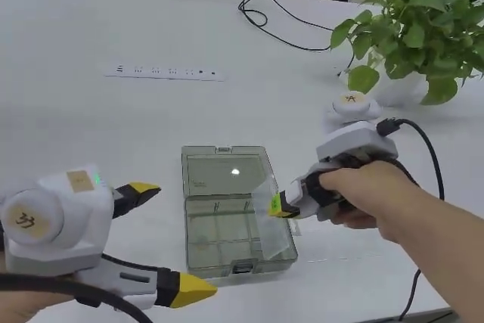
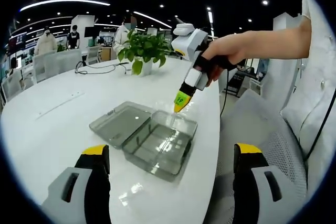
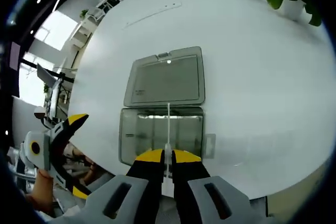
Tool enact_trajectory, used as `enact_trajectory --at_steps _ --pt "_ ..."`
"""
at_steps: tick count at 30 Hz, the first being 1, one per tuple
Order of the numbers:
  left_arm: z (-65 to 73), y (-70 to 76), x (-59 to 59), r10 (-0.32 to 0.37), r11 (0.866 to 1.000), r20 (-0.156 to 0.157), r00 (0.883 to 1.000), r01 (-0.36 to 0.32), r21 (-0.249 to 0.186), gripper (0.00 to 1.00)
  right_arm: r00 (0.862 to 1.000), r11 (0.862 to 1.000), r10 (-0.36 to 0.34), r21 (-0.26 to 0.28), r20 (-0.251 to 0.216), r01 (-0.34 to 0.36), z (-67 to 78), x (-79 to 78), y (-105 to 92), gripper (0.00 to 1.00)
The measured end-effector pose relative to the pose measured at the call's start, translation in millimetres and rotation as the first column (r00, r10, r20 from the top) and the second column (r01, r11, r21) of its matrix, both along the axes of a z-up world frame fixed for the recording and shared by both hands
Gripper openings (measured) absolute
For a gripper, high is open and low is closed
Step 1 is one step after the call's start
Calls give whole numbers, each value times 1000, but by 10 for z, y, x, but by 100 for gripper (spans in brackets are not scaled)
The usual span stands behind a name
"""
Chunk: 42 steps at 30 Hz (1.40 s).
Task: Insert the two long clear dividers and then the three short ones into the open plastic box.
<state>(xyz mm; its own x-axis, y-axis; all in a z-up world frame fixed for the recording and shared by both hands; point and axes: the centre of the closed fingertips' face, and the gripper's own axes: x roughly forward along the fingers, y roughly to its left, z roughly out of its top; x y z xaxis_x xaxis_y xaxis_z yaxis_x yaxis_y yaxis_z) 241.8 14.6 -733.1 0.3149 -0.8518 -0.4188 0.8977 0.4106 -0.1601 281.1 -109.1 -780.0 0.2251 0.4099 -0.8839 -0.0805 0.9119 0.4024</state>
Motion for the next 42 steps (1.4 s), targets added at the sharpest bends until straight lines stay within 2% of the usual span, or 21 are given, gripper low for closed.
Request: enact_trajectory --at_steps 16,42 --pt "-33 -22 -13 2 1000 -18 1000 -2 -13 100 1000 1000 6 -26 -12 -7 -99 -35 12 7" --pt "-31 -3 -16 17 999 -33 999 -18 -35 100 1000 1000 -6 -27 -23 5 -170 -38 42 7"
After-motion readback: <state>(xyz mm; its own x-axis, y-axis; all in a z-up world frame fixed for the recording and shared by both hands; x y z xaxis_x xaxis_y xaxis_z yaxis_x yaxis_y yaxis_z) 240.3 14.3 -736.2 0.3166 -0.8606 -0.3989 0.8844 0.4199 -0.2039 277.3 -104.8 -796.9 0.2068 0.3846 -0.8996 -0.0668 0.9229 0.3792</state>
